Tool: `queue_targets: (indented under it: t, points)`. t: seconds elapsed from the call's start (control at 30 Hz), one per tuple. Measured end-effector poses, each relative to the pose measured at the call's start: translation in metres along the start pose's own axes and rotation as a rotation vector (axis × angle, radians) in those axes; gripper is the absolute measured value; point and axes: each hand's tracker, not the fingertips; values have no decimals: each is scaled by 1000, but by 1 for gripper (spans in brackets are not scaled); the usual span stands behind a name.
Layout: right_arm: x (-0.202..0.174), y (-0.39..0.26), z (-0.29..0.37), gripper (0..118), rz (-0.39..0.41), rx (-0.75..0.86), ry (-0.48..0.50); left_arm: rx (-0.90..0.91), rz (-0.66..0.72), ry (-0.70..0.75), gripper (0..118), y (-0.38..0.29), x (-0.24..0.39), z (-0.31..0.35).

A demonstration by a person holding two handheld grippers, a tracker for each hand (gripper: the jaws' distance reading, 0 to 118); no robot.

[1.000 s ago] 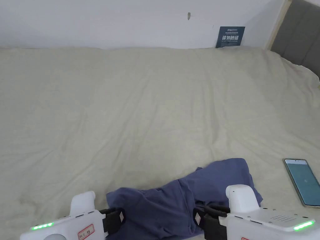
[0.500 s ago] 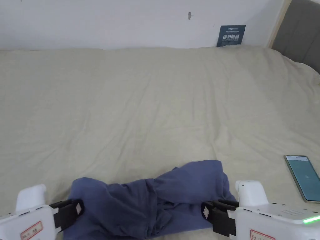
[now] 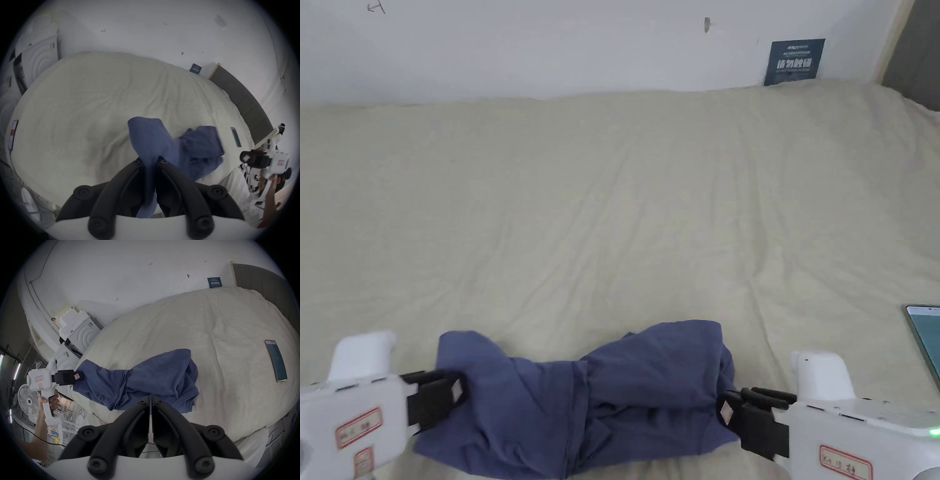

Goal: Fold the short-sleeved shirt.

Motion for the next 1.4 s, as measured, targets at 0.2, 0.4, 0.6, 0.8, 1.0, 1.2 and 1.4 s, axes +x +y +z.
queue_targets:
  t: [0.2,0.4,0.6,0.8,1.0,1.2,1.4]
  points:
    - [28,-2,13,7,-55,35,15,-34,-81,-175,12,30,88,-24]
    - [61,-1,28,7,-77,63,-12,-171,-182,-250,12,40,169,-101]
    - [87,-4,38,7,-122,78,-30,-294,-267,-276,12,27,228,-166]
    - [101,-6,33,7,-150,53,-40,-368,-265,-273,34,12,240,-190]
    - [94,-10,29,7,-132,35,-37,-315,-181,-366,115,27,236,-170]
    - [90,-12,27,7,-136,34,-33,-168,-221,-290,70,40,208,-123]
    - [84,-12,28,7,-129,38,-33,-142,-270,-169,0,12,184,-114]
